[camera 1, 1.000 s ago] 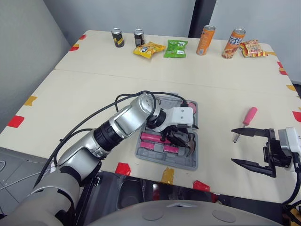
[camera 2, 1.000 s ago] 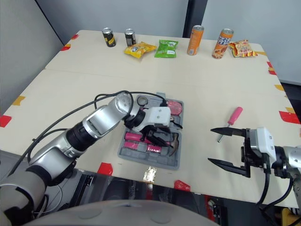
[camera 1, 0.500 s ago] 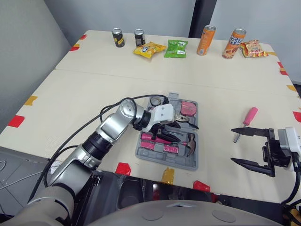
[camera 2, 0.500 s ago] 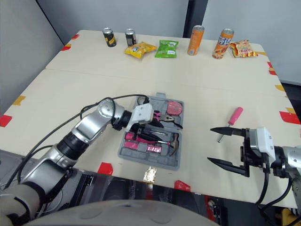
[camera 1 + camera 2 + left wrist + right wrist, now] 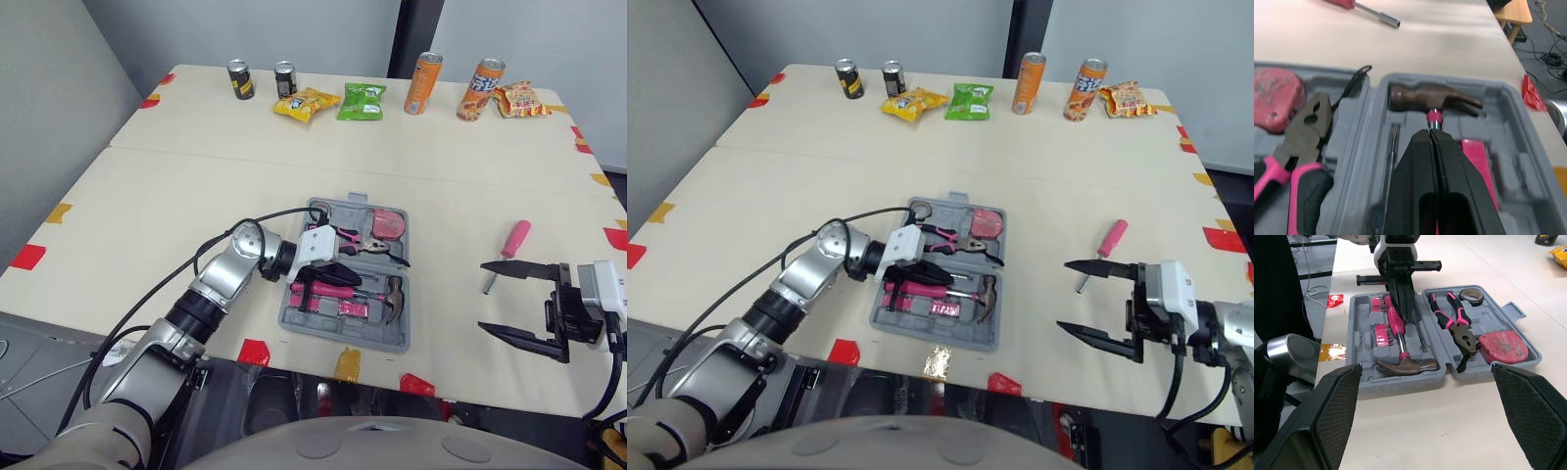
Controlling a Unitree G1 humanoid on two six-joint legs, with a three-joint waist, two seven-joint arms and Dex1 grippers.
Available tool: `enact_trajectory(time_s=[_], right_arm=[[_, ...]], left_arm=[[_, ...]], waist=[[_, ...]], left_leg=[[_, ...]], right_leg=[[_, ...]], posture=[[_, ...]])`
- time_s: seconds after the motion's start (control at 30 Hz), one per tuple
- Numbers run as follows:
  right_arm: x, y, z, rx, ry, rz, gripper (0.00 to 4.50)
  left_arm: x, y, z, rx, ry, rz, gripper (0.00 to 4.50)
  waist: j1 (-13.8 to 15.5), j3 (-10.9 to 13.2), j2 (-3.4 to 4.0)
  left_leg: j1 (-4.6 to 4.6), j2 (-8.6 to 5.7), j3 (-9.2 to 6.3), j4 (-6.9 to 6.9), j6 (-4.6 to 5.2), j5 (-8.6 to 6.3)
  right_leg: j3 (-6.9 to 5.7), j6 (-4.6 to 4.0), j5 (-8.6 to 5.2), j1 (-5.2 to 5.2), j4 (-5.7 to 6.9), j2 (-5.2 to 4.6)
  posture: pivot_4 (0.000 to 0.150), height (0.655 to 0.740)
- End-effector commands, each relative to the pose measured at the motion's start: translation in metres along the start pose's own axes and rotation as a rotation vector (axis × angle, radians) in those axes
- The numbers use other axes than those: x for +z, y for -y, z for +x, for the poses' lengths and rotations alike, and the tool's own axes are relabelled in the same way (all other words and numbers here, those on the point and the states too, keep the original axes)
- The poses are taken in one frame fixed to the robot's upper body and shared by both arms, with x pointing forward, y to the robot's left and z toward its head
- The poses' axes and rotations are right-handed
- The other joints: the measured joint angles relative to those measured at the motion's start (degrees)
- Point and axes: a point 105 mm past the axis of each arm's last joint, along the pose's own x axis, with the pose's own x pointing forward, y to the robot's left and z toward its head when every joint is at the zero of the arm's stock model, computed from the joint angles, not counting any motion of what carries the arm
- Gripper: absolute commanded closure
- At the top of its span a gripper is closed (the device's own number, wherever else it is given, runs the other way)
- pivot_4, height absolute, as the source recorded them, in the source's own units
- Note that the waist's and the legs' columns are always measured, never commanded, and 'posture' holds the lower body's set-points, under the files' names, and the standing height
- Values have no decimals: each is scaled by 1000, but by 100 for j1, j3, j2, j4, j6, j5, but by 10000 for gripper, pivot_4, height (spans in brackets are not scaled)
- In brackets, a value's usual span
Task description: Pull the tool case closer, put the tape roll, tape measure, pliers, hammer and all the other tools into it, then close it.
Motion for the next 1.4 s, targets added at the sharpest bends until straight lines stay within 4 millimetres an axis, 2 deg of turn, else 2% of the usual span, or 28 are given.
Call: enact_trajectory(time_s=[0.03,0.17,0.3,0.47,0.53,0.63,0.77,0.9,1.0,1.07,1.13,1.17,1.23,1.4], right_arm=[[7,-1,3,11,19,-25,0],[7,0,4,11,20,-26,0],[7,0,5,12,21,-27,0],[8,1,6,12,22,-26,0],[8,1,6,11,24,-25,0],[8,2,7,-1,42,-13,0],[9,6,9,-53,84,15,0],[7,11,6,-122,108,51,0],[0,19,1,-217,123,90,0],[-6,21,-5,-268,121,107,0],[-11,22,-11,-305,114,119,0],[-16,24,-16,-348,114,131,0],[-26,25,-28,-419,99,159,0],[-49,20,-55,-575,52,208,0]], left_arm=[[-2,0,-6,-11,-33,11,44288],[-15,5,-9,-36,-99,-1,44288],[-42,13,-11,-49,-213,-24,44288],[-52,16,-11,-45,-221,-30,44288],[-51,14,-12,-31,-203,-33,44288],[-27,2,-13,41,-68,-24,44288],[8,-14,-29,157,87,-16,44288],[31,-29,-58,319,192,-38,44288],[37,-32,-103,482,280,-89,44288],[31,-30,-128,576,299,-150,44288],[19,-23,-147,640,259,-165,44288],[10,-16,-163,688,252,-197,44288],[-4,-2,-189,773,254,-252,39211],[-35,30,-224,940,204,-330,22080]], waist=[[-8,0,0],[-21,0,0],[-28,-9,2],[-46,-40,15],[-53,-62,15],[-60,-78,19],[-58,-72,11],[-63,-72,11],[-95,-72,12],[-114,-72,12],[-121,-72,12],[-123,-71,12],[-132,-69,10],[-119,-63,5]], left_leg=[[0,1,0,0,0,0],[0,2,0,0,0,0],[1,4,0,0,1,0],[6,4,1,0,2,0],[6,4,2,0,3,0],[6,5,2,0,4,-1],[-1,6,3,0,6,-1],[-4,7,3,0,5,0],[-2,8,5,-2,5,0],[0,9,7,-8,5,0],[0,9,6,-11,5,0],[0,9,6,-11,5,0],[0,8,6,-12,5,-1],[0,6,2,-20,9,-2]], right_leg=[[0,0,0,0,1,0],[0,-1,0,-1,0,-2],[0,-1,-1,-1,1,-1],[1,-3,-2,1,-10,-4],[2,-4,-2,1,-11,-5],[2,-4,-2,1,-13,-7],[1,-6,-3,-9,-8,-6],[1,-9,-5,-14,-7,-4],[4,-9,-5,-14,-9,-2],[5,-10,-5,-16,-11,0],[4,-11,-6,-16,-14,0],[3,-11,-6,-15,-17,-1],[3,-10,-6,-14,-24,-3],[-6,-10,-6,-14,-35,-11]], posture=[[1500,7400],[1500,7400],[1500,7400],[1500,7400],[1500,7400],[1500,7400],[1500,7400],[1500,7400],[1500,7400],[1500,7400],[1500,7400],[1500,7400],[1500,7400],[1500,7400]])
